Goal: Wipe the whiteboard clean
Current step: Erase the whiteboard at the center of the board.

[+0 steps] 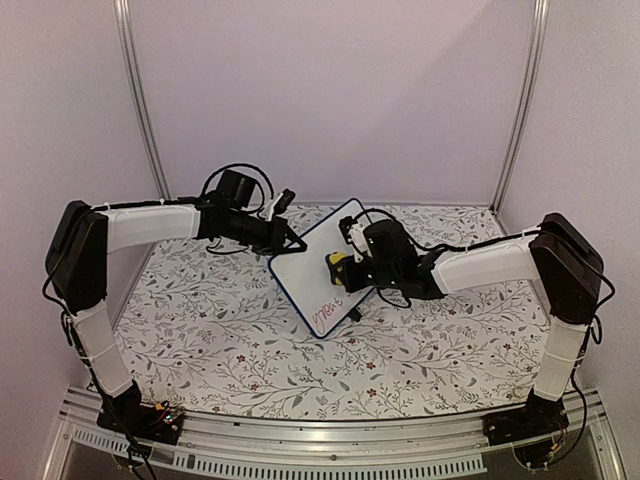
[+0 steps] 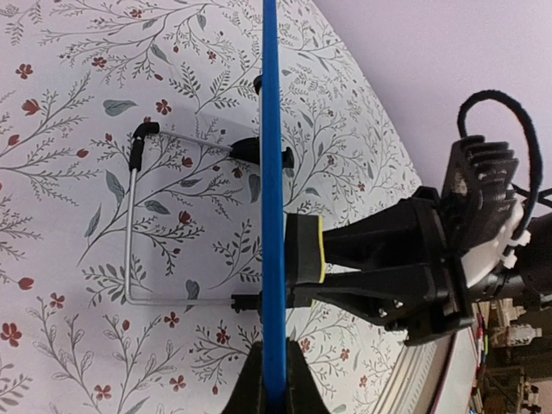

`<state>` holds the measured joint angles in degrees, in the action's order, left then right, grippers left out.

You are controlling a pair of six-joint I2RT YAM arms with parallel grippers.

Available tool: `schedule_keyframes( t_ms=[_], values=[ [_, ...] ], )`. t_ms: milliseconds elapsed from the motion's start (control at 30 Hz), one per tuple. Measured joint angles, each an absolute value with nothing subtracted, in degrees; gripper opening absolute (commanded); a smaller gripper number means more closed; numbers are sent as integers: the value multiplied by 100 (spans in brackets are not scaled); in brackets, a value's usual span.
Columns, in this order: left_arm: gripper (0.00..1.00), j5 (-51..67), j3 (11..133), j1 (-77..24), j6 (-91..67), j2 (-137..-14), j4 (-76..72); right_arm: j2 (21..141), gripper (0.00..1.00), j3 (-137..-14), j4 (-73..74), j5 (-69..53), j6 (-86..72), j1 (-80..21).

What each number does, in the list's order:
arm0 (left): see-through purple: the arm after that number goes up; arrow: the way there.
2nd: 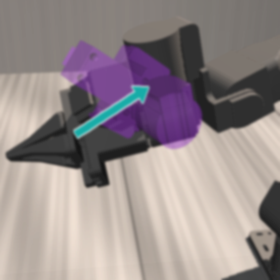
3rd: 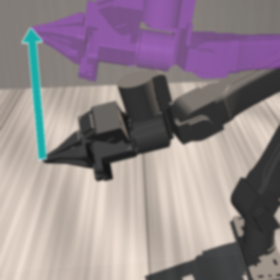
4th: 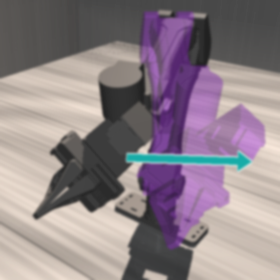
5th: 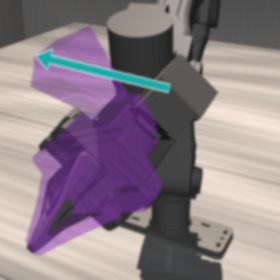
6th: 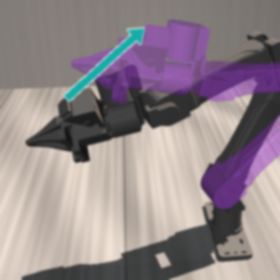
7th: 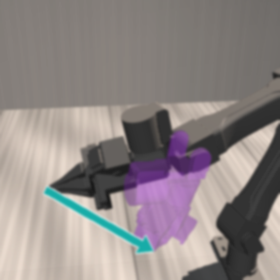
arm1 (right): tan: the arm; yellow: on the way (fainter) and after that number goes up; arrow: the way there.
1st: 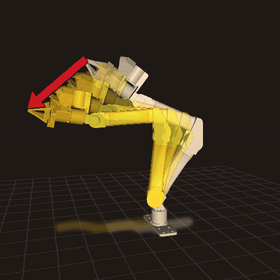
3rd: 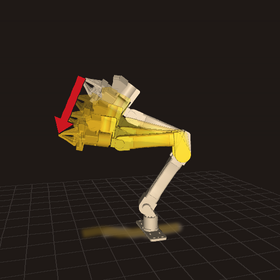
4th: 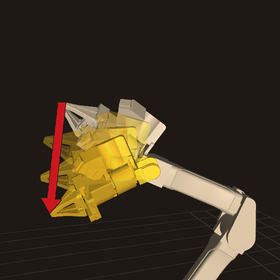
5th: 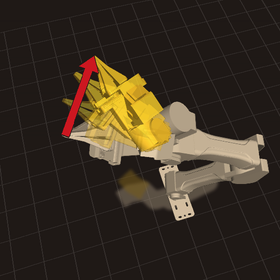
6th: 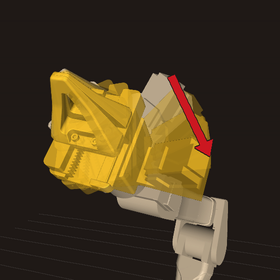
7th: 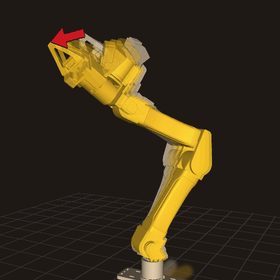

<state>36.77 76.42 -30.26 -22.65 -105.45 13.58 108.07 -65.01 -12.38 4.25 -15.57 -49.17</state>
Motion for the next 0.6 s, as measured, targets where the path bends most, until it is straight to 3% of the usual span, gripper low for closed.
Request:
schedule_keyframes(
  t_ms=[600],
  values=[
    [0, 3793, 7642, -3135, -2182, -10573, 1361, 10453, 17, -6558, -1417, -231, -1448, -4681]
  ],
)
